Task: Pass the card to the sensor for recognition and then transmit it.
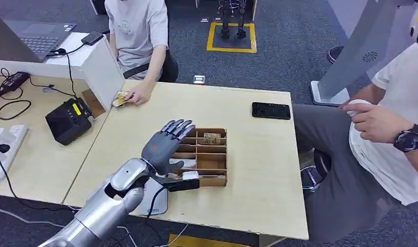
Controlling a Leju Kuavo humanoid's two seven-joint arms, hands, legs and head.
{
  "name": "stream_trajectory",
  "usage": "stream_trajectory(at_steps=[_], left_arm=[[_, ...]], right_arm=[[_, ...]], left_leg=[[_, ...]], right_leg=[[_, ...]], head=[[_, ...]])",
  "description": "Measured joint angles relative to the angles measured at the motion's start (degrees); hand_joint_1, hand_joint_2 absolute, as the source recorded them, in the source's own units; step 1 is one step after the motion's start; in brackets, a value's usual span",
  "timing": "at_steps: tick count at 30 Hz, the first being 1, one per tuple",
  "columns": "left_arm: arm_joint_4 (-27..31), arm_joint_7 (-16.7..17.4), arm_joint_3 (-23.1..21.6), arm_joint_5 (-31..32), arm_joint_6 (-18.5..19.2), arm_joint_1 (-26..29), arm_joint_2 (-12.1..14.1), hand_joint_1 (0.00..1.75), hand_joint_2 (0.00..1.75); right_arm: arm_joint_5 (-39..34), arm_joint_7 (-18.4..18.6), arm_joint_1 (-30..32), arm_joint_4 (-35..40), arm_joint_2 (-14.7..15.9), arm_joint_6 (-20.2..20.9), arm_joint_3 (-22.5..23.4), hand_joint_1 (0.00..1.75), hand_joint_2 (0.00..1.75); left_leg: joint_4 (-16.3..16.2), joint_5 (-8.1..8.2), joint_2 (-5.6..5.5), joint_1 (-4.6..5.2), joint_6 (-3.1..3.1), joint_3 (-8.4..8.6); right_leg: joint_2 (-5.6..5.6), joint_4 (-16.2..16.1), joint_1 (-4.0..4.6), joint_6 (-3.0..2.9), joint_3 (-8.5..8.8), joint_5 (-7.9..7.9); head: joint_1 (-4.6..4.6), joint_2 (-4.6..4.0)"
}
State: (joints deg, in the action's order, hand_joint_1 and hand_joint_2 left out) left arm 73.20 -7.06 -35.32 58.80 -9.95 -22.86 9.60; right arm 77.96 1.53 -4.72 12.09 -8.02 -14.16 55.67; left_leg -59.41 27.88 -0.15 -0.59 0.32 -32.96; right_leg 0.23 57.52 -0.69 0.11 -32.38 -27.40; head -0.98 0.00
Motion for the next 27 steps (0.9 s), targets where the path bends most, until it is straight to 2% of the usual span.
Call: stream_trajectory(at_steps=[27], left_arm=[[-1.14,0.33,0.00,1.18,-0.98,0.06,-1.18,0.00,1.75]], right_arm=[[0.04,-0.18,-0.01,0.00,0.00,0.00,0.11,0.00,0.00]], left_leg=[[0.00,0.00,-0.01,0.00,0.00,-0.01]], right_leg=[[-0.01,0.00,0.00,0.00,0.00,0.00]], head=[[0.00,0.00]])
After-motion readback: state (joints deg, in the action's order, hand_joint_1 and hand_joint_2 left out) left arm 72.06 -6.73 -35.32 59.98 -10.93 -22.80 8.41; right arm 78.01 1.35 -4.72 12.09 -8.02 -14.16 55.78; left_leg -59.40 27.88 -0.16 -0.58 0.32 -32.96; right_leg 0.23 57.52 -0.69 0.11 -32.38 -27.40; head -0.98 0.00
